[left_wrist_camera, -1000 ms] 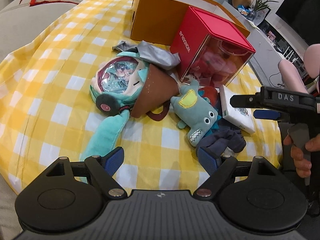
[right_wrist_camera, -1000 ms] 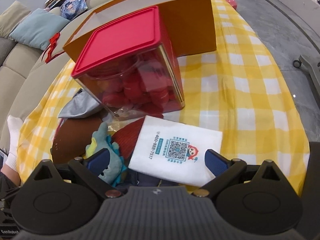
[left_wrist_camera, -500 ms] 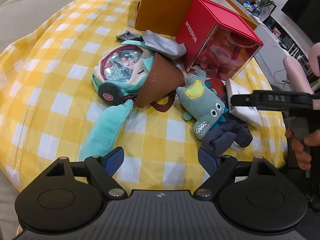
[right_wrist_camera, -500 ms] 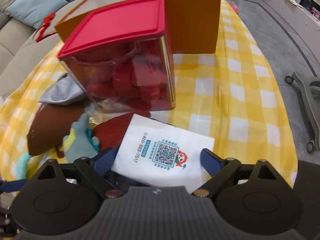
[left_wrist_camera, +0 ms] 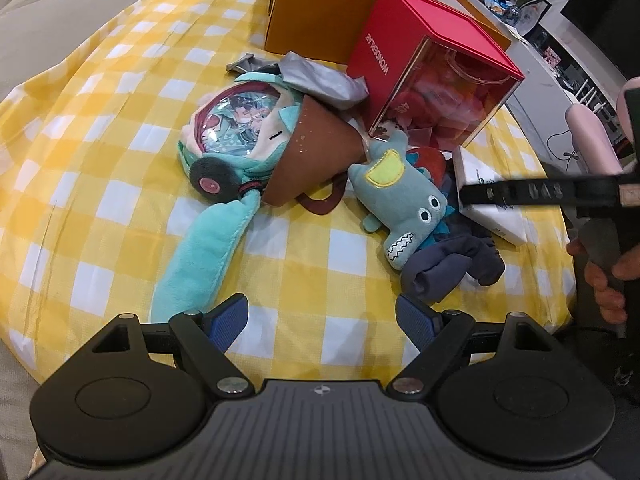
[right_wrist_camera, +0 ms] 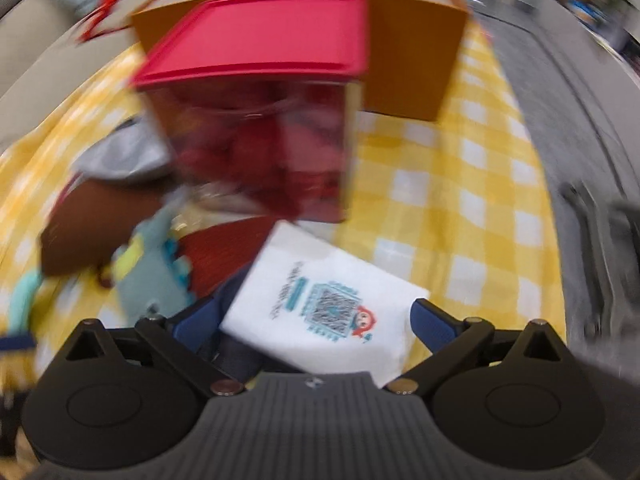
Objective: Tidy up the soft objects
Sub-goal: 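Lower the right tool onto the white QR-code packet, then close the right tool on the white packet while the left tool grasps navy cloth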
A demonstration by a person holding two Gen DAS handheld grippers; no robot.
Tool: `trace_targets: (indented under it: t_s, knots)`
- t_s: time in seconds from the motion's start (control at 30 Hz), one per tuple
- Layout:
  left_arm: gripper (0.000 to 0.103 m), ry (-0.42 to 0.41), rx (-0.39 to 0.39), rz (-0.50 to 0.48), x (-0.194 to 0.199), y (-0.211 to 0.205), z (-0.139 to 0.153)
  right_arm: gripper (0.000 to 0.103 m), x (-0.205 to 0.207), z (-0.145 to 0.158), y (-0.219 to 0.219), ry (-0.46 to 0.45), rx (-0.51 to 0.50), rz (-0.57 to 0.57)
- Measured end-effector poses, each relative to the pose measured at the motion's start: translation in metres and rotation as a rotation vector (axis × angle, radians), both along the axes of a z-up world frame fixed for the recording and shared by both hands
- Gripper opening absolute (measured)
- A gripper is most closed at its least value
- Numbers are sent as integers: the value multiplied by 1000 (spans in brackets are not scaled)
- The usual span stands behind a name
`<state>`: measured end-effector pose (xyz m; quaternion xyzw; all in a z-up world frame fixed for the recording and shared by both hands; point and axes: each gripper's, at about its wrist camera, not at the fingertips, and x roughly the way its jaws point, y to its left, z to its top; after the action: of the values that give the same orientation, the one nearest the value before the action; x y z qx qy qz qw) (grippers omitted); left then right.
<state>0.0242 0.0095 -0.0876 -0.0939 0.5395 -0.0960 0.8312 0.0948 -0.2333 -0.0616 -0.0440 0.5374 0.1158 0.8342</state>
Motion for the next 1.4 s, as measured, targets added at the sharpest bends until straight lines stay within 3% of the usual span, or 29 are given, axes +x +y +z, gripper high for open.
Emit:
trace_targets:
  t_s: [0.17, 0.43, 0.7, 0.87, 0.97, 1.07, 1.17, 1.3, 1.4]
  knots:
    - [98, -7, -8, 3, 1, 1, 4, 100, 4, 18, -3, -1, 48, 229]
    - [98, -13, -15, -20, 2, -1, 3, 100, 16, 5, 7, -41, -65, 541]
    - [98, 6, -29, -19, 3, 2, -5, 100, 31, -29, 19, 57, -127, 635]
    - [98, 13, -35, -11, 5, 4, -7, 96, 40, -35, 11, 69, -40, 594]
    - [98, 18, -39, -5, 5, 5, -7, 78, 42, -29, 5, 37, -19, 554]
    - [98, 17, -41, -6, 5, 4, -6, 78, 46, -25, -1, 57, -7, 469]
    - [98, 13, -38, -8, 4, 4, -5, 78, 52, -21, -11, 130, 37, 316]
    - [98, 10, -38, -9, 4, 2, -4, 77, 46, -10, -34, 144, 141, 87]
    - [98, 1, -39, -13, 4, 2, -4, 77, 32, -6, -39, 136, 97, -50]
